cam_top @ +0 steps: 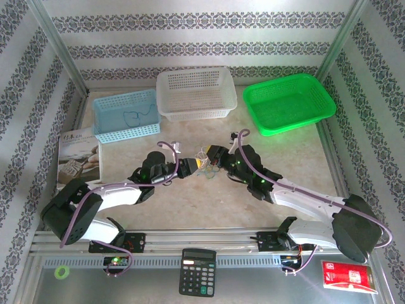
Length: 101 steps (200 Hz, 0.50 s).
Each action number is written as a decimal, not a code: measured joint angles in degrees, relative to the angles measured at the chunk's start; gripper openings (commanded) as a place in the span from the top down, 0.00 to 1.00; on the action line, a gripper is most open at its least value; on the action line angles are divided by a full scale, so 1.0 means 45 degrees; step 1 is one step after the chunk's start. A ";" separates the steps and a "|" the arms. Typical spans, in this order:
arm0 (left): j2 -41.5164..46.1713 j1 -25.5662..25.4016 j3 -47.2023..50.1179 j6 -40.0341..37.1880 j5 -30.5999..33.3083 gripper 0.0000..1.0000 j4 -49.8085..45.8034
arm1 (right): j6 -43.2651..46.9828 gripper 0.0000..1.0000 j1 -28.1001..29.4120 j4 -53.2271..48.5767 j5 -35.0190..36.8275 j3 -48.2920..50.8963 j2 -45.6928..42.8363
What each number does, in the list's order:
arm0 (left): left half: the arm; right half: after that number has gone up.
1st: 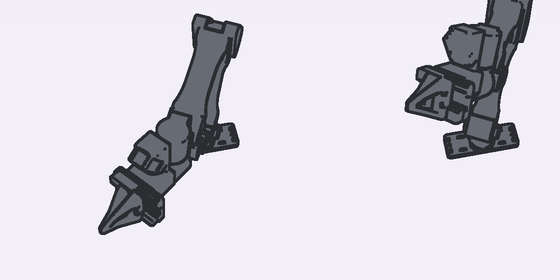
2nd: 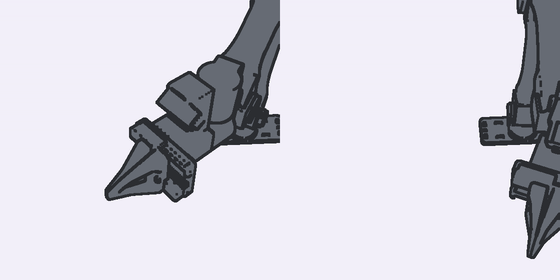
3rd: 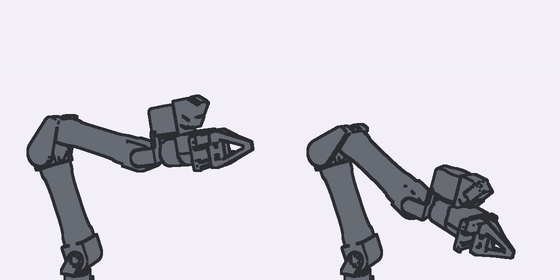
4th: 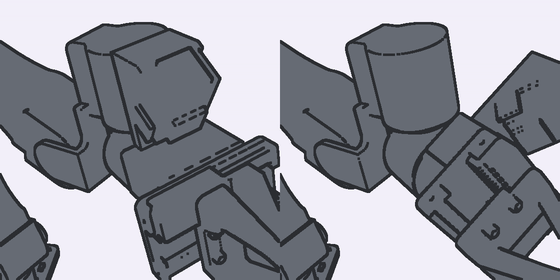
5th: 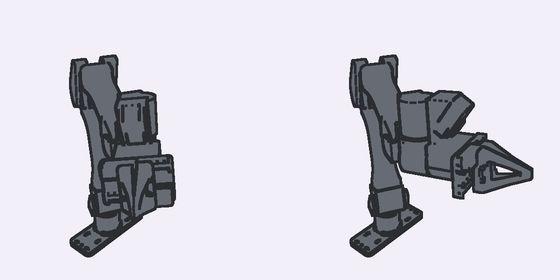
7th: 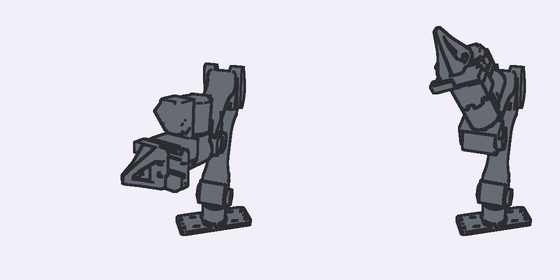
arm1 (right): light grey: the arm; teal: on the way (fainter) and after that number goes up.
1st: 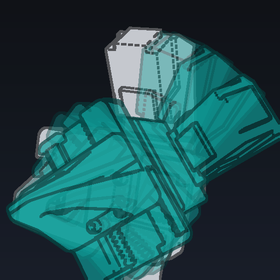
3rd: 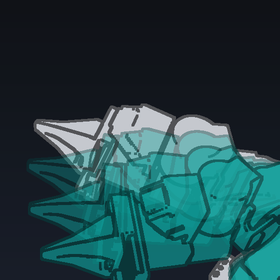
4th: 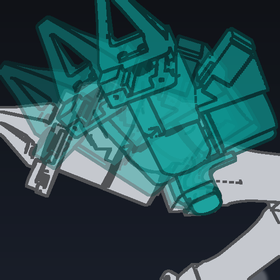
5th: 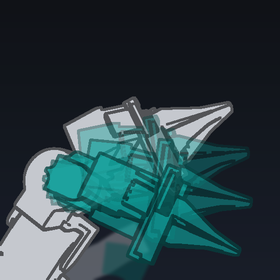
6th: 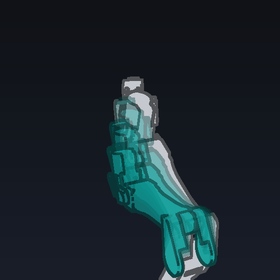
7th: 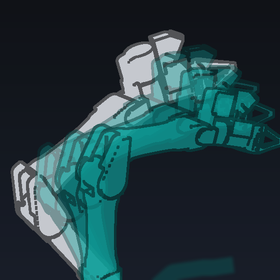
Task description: Untangle the cables
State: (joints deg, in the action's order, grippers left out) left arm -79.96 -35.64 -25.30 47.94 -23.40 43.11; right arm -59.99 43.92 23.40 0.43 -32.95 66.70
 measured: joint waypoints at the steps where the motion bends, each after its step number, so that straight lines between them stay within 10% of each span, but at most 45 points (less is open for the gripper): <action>1: 0.0000 0.0000 -0.0005 0.0005 0.0005 0.83 0.0000 | -0.0010 1.00 -0.0010 0.0005 0.0005 0.0015 -0.0010; 18: 0.0209 0.0000 -0.0024 -0.0272 0.0073 1.00 -0.0170 | -0.0092 1.00 -0.0393 0.0019 -0.0019 0.0423 -0.0277; 101: 0.4284 0.0437 -0.1069 -0.1375 -0.0413 1.00 -0.3211 | -0.0287 1.00 -0.2399 -0.0253 -0.0359 0.2229 -0.1943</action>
State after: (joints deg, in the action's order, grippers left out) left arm -60.69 -33.67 -30.11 41.76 -25.26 28.67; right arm -61.28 33.12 22.26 -1.19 -22.92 57.95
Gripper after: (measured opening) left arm 0.043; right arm 0.052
